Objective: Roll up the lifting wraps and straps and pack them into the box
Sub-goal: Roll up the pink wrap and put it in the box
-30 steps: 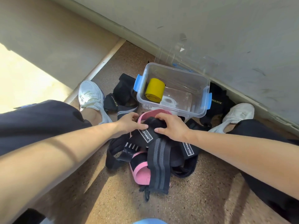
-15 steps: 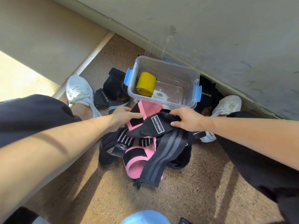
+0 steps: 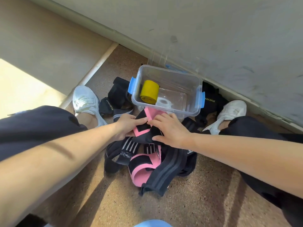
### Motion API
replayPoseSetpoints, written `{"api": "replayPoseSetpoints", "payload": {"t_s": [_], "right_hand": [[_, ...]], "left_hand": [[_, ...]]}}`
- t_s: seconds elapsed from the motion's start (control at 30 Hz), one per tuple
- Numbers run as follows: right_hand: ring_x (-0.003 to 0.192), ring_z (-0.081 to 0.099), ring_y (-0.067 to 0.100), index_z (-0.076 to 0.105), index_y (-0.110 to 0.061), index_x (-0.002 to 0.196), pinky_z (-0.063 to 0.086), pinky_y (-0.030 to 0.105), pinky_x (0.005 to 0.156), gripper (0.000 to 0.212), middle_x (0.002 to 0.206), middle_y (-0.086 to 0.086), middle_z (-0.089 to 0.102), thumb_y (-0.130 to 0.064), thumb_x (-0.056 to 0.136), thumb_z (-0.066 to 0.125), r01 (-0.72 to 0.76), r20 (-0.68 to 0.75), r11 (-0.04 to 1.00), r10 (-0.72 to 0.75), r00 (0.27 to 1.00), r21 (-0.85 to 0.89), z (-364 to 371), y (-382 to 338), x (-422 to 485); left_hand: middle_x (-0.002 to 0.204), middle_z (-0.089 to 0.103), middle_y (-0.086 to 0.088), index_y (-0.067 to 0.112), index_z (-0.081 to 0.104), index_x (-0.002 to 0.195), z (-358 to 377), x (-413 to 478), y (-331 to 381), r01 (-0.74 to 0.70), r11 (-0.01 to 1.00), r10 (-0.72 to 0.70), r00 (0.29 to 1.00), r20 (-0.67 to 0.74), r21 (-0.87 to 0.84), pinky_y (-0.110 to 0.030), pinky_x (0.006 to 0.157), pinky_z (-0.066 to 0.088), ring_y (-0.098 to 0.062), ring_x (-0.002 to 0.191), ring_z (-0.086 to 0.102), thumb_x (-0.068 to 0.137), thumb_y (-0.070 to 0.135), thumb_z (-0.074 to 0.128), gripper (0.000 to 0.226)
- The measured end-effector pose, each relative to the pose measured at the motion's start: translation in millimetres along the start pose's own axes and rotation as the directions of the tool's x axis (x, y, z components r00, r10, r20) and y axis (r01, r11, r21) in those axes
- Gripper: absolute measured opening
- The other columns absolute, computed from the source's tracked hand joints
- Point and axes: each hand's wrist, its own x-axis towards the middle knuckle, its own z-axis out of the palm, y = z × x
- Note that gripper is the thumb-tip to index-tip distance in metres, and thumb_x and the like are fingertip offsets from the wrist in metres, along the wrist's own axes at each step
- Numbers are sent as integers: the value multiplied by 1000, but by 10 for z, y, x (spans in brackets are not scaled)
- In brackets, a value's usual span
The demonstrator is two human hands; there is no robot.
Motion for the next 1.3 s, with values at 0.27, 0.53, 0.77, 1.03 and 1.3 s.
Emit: {"api": "replayPoseSetpoints", "payload": {"t_s": [0.27, 0.53, 0.77, 1.03, 1.3], "right_hand": [[95, 63, 15, 76, -20, 107, 49, 35, 87, 16, 102, -7, 74, -27, 94, 72, -24, 223, 976, -26, 974, 216, -241, 94, 44], [101, 65, 20, 72, -17, 112, 45, 25, 79, 21, 95, -8, 61, -26, 93, 73, -168, 454, 984, 173, 874, -52, -672, 742, -277], [106, 65, 21, 63, -18, 131, 52, 34, 91, 43, 118, 0, 68, -30, 91, 75, -172, 321, 980, 132, 938, 97, -636, 405, -111], [99, 66, 21, 63, -10, 130, 56, 31, 84, 43, 114, 7, 68, -40, 99, 63, -408, 268, 491, 331, 905, 770, -446, -75, 138], [89, 70, 27, 59, 4, 125, 61, 31, 72, 38, 113, 23, 68, 5, 89, 72, -447, 392, 33, 426, 815, 894, -481, -233, 219]], "left_hand": [[85, 76, -15, 0, 68, 101, -39, 28, -16, -43, 992, 54, 995, -90, 116, -32, 59, 62, -19, 64, 75, 91, 19, 78, 24], [85, 74, -10, 10, 73, 94, -602, -150, 83, -98, 918, 171, 972, -159, 385, -44, 76, 64, -24, 74, 72, 88, 30, 81, 22], [85, 71, -9, 6, 72, 102, -502, -493, 201, -134, 914, 180, 980, -88, 383, -30, 64, 61, -19, 71, 69, 90, 28, 78, 25], [97, 78, -1, 9, 70, 126, -493, -864, 201, -263, 907, 280, 960, -3, 329, -26, 63, 56, -13, 82, 74, 88, 20, 80, 41], [98, 77, -12, 23, 71, 124, -519, -1025, 180, -331, 868, 258, 938, 233, 370, -27, 79, 56, -12, 87, 71, 74, 18, 90, 53]]}}
